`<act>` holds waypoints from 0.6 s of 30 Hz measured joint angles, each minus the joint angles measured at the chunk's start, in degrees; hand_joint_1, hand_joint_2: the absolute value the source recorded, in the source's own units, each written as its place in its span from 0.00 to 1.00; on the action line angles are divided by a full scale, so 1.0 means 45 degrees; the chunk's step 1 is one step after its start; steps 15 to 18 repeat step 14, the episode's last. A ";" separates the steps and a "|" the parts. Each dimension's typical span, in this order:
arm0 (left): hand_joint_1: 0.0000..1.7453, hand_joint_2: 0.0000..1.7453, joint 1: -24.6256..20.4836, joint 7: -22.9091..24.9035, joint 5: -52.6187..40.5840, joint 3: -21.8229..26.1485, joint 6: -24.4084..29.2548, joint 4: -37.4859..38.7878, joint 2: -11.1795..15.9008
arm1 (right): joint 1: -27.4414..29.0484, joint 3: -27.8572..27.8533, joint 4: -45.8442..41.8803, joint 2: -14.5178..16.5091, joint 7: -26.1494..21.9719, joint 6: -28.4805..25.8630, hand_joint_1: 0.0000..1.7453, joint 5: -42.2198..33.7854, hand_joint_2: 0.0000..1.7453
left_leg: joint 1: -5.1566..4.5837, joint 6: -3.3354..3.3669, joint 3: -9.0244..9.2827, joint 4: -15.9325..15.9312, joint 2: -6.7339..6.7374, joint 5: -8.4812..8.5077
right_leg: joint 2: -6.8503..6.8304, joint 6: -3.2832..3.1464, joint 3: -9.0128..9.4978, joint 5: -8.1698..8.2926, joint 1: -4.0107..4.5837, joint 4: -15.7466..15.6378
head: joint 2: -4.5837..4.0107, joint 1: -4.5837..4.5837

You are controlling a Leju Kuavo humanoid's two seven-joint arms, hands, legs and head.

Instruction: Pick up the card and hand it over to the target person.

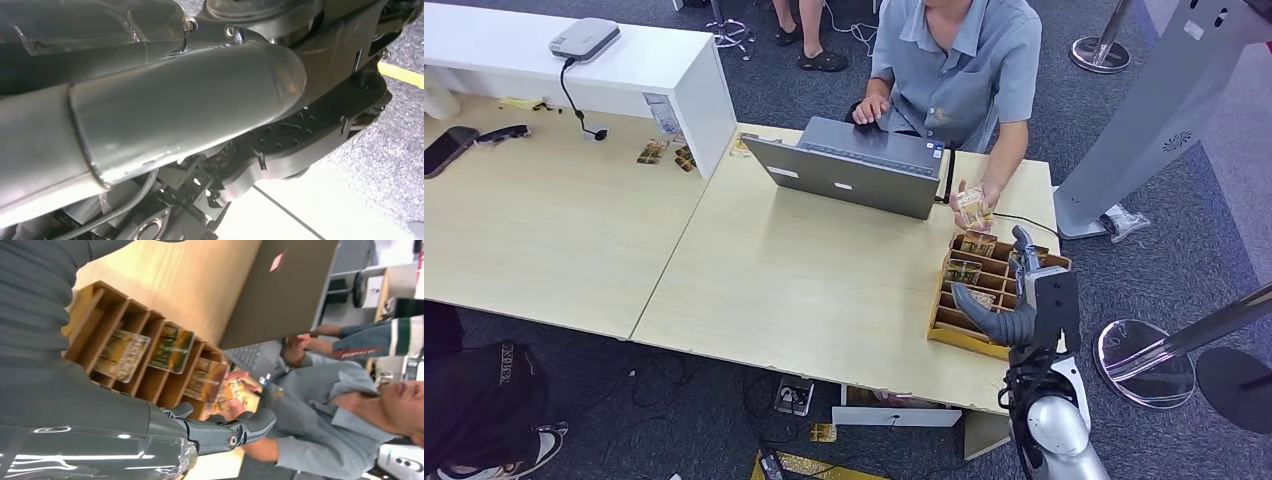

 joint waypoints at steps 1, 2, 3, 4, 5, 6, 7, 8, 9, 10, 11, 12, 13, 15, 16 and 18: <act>0.00 0.00 0.0006 0.0002 0.0000 0.0017 0.0010 -0.0001 -0.0011 | 0.0023 0.0034 0.0211 0.0035 -0.0080 -0.0036 0.00 0.0001 1.00 | 0.0001 0.0000 0.0004 -0.0005 0.0003 0.0001 | 0.0003 0.0000 0.0003 0.0002 0.0001 -0.0004 | 0.0000 0.0000; 0.00 0.00 0.0011 0.0001 0.0000 0.0031 0.0008 0.0000 -0.0026 | 0.0010 0.0072 0.0352 0.0044 -0.0162 -0.0120 0.00 0.0090 1.00 | 0.0004 -0.0002 0.0007 -0.0001 0.0004 -0.0004 | 0.0003 -0.0002 0.0007 -0.0003 0.0004 -0.0001 | 0.0000 0.0000; 0.00 0.00 0.0013 0.0003 0.0000 0.0041 -0.0001 0.0005 -0.0046 | -0.0026 0.0105 0.0405 0.0036 -0.0203 -0.0201 0.00 0.0217 1.00 | 0.0003 -0.0002 0.0009 -0.0004 0.0004 -0.0003 | 0.0004 -0.0002 0.0008 -0.0001 0.0003 -0.0003 | 0.0000 0.0000; 0.00 0.00 0.0017 0.0011 0.0000 0.0050 -0.0019 0.0011 -0.0065 | -0.0075 0.0125 0.0410 0.0020 -0.0199 -0.0305 0.00 0.0387 1.00 | 0.0002 -0.0001 0.0009 -0.0005 0.0005 -0.0001 | 0.0004 -0.0002 0.0008 0.0000 0.0002 -0.0005 | 0.0000 0.0000; 0.00 0.00 0.0018 0.0022 0.0000 0.0061 -0.0037 0.0015 -0.0083 | -0.0131 0.0131 0.0386 -0.0002 -0.0167 -0.0409 0.00 0.0571 1.00 | 0.0000 0.0000 0.0006 -0.0006 0.0007 0.0001 | 0.0008 -0.0001 0.0004 0.0003 0.0001 -0.0004 | 0.0000 0.0000; 0.00 0.00 0.0020 0.0033 0.0000 0.0070 -0.0050 0.0017 -0.0100 | -0.0187 0.0119 0.0341 -0.0021 -0.0129 -0.0489 0.00 0.0714 1.00 | -0.0001 0.0000 0.0002 -0.0003 0.0010 0.0001 | 0.0011 0.0000 -0.0001 0.0004 -0.0001 -0.0001 | 0.0000 0.0000; 0.00 0.00 0.0024 0.0043 0.0000 0.0079 -0.0056 0.0018 -0.0114 | -0.0226 0.0081 0.0283 -0.0038 -0.0087 -0.0572 0.00 0.0835 1.00 | -0.0001 0.0001 -0.0002 0.0000 0.0012 0.0001 | 0.0013 0.0000 -0.0006 0.0004 -0.0001 0.0003 | 0.0000 0.0000; 0.00 0.00 0.0023 0.0047 0.0000 0.0085 -0.0042 0.0022 -0.0130 | -0.0257 0.0045 0.0228 -0.0066 -0.0036 -0.0629 0.00 0.0961 1.00 | -0.0002 0.0002 -0.0006 0.0001 0.0012 0.0002 | 0.0013 0.0001 -0.0009 0.0005 -0.0002 0.0004 | 0.0000 0.0000; 0.00 0.00 0.0024 0.0049 0.0000 0.0088 -0.0028 0.0027 -0.0143 | -0.0275 0.0014 0.0184 -0.0083 0.0001 -0.0660 0.00 0.1036 1.00 | -0.0004 0.0002 -0.0010 0.0005 0.0011 0.0001 | 0.0012 0.0002 -0.0013 0.0005 -0.0003 0.0007 | 0.0000 0.0000; 0.00 0.00 0.0021 0.0052 0.0000 0.0086 -0.0009 0.0032 -0.0147 | -0.0279 -0.0016 0.0146 -0.0100 0.0034 -0.0687 0.00 0.1108 1.00 | -0.0003 0.0003 -0.0011 0.0006 0.0010 0.0002 | 0.0011 0.0002 -0.0013 0.0005 -0.0002 0.0007 | 0.0000 0.0000; 0.00 0.00 0.0019 0.0053 0.0000 0.0088 0.0013 0.0037 -0.0152 | -0.0283 -0.0033 0.0125 -0.0117 0.0064 -0.0706 0.00 0.1177 1.00 | -0.0005 0.0003 -0.0012 0.0005 0.0010 0.0003 | 0.0011 0.0002 -0.0015 0.0006 -0.0004 0.0007 | 0.0000 0.0000; 0.00 0.00 0.0020 0.0057 0.0000 0.0091 0.0021 0.0036 -0.0150 | -0.0280 -0.0049 0.0119 -0.0119 0.0074 -0.0706 0.00 0.1186 1.00 | -0.0006 0.0004 -0.0014 0.0006 0.0010 0.0003 | 0.0012 0.0003 -0.0017 0.0006 -0.0006 0.0009 | 0.0000 0.0000; 0.00 0.00 0.0022 0.0058 0.0000 0.0095 0.0032 0.0033 -0.0152 | -0.0274 -0.0071 0.0119 -0.0116 0.0087 -0.0702 0.00 0.1197 1.00 | -0.0004 0.0001 -0.0015 0.0012 0.0009 -0.0002 | 0.0009 0.0001 -0.0017 -0.0001 -0.0004 0.0016 | 0.0000 0.0000; 0.00 0.00 0.0025 0.0058 0.0000 0.0102 0.0036 0.0031 -0.0155 | -0.0270 -0.0081 0.0120 -0.0114 0.0094 -0.0700 0.00 0.1204 1.00 | -0.0006 0.0002 -0.0015 0.0011 0.0010 -0.0001 | 0.0010 0.0002 -0.0018 0.0000 -0.0006 0.0015 | 0.0000 0.0000; 0.00 0.00 0.0025 0.0058 0.0000 0.0102 0.0036 0.0031 -0.0155 | -0.0270 -0.0081 0.0120 -0.0114 0.0094 -0.0700 0.00 0.1204 1.00 | -0.0006 0.0002 -0.0015 0.0011 0.0010 -0.0001 | 0.0010 0.0002 -0.0018 0.0000 -0.0006 0.0015 | 0.0000 0.0000; 0.00 0.00 0.0025 0.0058 0.0000 0.0102 0.0036 0.0031 -0.0155 | -0.0270 -0.0081 0.0120 -0.0114 0.0094 -0.0700 0.00 0.1204 1.00 | -0.0006 0.0002 -0.0015 0.0011 0.0010 -0.0001 | 0.0010 0.0002 -0.0018 0.0000 -0.0006 0.0015 | 0.0000 0.0000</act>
